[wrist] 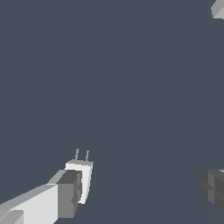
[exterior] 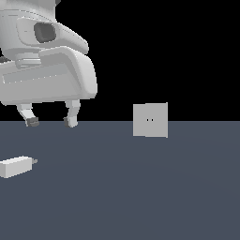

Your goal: Plug the charger into the wall socket.

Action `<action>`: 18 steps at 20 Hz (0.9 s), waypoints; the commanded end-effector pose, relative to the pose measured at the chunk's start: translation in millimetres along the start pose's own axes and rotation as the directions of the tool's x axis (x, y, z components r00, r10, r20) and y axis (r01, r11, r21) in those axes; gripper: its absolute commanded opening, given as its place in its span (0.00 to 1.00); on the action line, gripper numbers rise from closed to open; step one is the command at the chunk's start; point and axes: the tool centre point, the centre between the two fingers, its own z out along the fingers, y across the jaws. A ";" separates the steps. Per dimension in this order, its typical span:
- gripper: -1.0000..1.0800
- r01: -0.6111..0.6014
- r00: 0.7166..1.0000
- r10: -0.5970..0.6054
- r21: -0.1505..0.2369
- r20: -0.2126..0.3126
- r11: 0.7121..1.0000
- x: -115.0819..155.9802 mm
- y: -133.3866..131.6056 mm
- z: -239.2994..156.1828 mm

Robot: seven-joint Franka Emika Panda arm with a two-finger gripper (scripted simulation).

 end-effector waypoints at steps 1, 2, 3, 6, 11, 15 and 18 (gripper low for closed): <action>0.96 -0.018 1.000 0.018 -0.002 -0.016 1.000 -5.1 -8.9 3.5; 0.96 -0.025 0.999 0.025 -0.002 -0.023 1.000 -7.0 -12.4 4.9; 0.96 -0.032 0.999 0.032 -0.003 -0.029 0.999 -8.9 -15.9 6.3; 0.96 -0.053 0.997 0.053 -0.005 -0.049 0.999 -14.2 -26.7 10.8; 0.96 -0.084 0.994 0.083 -0.008 -0.077 0.996 -21.1 -42.3 17.6; 0.96 -0.103 0.990 0.102 -0.010 -0.094 0.995 -24.9 -52.1 22.1; 0.96 -0.114 0.988 0.112 -0.011 -0.103 0.993 -26.8 -57.6 24.7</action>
